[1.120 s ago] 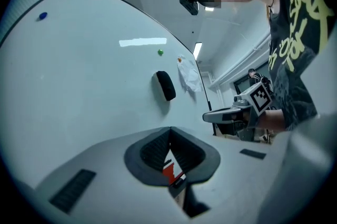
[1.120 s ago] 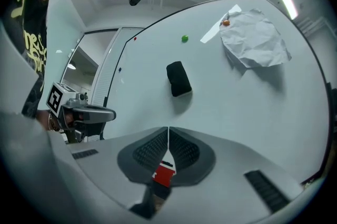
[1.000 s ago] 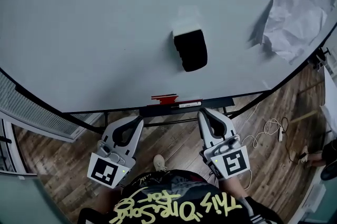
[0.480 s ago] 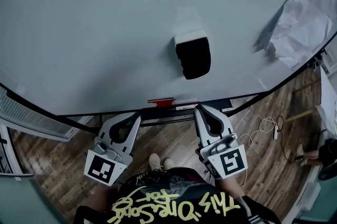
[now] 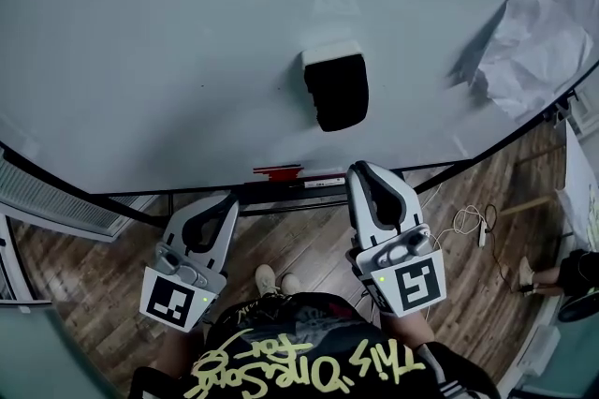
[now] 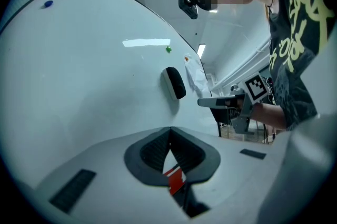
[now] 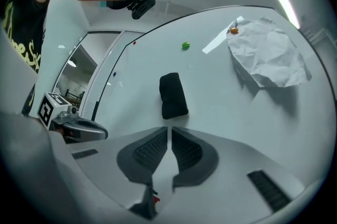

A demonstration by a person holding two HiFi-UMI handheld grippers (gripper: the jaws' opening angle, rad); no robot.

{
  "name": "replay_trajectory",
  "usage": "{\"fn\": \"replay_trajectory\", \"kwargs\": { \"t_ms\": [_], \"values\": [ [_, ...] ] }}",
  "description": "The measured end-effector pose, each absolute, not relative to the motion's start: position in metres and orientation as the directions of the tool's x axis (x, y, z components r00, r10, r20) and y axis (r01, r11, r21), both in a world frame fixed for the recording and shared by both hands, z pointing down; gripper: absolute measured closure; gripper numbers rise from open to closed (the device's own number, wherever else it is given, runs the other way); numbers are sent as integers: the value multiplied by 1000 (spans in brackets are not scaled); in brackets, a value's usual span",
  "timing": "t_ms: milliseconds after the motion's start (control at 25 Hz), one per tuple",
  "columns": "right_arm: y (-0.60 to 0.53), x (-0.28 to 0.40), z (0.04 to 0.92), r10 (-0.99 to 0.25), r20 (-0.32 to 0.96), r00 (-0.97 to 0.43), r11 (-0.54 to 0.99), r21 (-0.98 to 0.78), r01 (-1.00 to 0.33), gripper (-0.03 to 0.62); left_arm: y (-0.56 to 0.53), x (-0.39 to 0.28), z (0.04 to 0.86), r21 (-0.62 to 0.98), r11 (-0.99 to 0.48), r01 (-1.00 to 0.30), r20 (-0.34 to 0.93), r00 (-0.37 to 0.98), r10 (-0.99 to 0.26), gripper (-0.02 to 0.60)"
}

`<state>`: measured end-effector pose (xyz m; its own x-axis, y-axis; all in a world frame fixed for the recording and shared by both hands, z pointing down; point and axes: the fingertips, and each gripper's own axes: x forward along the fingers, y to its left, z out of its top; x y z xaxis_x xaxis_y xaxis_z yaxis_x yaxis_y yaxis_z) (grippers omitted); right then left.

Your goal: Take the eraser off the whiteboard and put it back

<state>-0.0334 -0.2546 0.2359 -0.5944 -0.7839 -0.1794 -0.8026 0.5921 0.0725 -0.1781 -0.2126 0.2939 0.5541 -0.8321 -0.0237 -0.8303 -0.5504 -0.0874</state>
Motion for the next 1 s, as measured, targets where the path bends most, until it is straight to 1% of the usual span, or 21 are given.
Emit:
{"fn": "replay_trajectory", "kwargs": {
  "t_ms": [160, 320, 360, 400, 440, 560, 760, 880, 1000],
  "values": [
    [-257, -35, 221, -783, -201, -589, 580, 108, -808, 582, -212, -180, 294, -86, -547, -833, -23, 550, -835, 574],
    [-258, -30, 216, -796, -188, -576, 554, 158, -817, 577, -211, -185, 295, -84, -540, -837, -24, 544, -839, 574],
    [-259, -29, 215, -798, -185, -574, 551, 165, -818, 552, -210, -186, 294, -85, -538, -839, -26, 542, -840, 574],
    [-259, -29, 213, -799, -185, -572, 548, 167, -819, 506, -210, -188, 293, -86, -536, -840, -28, 540, -841, 574],
    [-260, -30, 211, -800, -187, -570, 546, 168, -821, 490, -210, -189, 293, -87, -534, -841, -30, 539, -842, 574],
    [-263, -33, 203, -801, -198, -564, 537, 177, -825, 472, -210, -192, 293, -88, -532, -842, -31, 536, -844, 574],
    [-267, -44, 190, -798, -216, -563, 518, 232, -823, 376, -209, -198, 293, -88, -524, -847, -35, 528, -848, 574],
    [-271, -49, 184, -805, -220, -551, 506, 231, -831, 359, -207, -201, 293, -88, -517, -852, -37, 521, -853, 574],
    [-274, -54, 175, -799, -253, -545, 499, 226, -837, 354, -205, -205, 294, -87, -506, -858, -35, 510, -859, 574]
  ]
}}
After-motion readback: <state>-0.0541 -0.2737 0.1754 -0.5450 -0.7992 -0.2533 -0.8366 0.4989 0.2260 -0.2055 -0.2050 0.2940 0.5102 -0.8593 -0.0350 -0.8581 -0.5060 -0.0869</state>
